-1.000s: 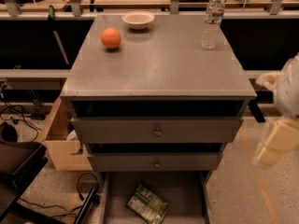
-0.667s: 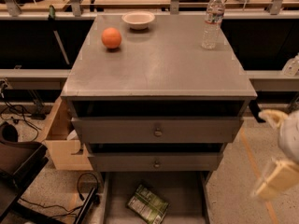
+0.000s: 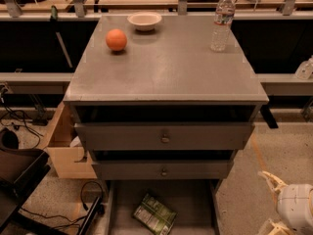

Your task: Pick green jalapeno chip bag from bottom drawer and place on counter

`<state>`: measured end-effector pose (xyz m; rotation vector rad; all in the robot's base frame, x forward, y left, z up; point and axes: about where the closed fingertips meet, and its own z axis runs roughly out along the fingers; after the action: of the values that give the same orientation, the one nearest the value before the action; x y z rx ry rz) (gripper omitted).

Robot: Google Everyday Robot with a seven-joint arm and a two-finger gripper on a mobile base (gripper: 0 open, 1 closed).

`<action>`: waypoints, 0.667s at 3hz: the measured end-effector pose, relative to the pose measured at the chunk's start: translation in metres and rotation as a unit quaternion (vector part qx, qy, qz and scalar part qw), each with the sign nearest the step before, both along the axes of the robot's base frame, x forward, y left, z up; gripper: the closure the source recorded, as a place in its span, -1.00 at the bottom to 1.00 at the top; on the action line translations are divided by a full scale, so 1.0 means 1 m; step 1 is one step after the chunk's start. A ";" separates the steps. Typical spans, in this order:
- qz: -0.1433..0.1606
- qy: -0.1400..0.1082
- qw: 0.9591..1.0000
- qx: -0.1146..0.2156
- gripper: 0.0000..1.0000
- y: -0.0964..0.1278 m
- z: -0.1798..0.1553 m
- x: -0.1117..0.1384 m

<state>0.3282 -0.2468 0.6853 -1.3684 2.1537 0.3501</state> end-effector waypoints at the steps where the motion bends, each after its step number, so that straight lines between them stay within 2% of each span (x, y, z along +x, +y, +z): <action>1: 0.000 0.000 1.000 0.000 -1.00 0.000 0.001 0.000; 2: -0.010 -0.004 1.000 -0.011 -1.00 0.010 -0.005 0.003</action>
Offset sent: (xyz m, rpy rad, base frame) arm 0.0097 0.0345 -0.0223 -0.0759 -0.0278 -0.0806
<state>0.3308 -0.2368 0.6805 -1.3567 2.1694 0.3134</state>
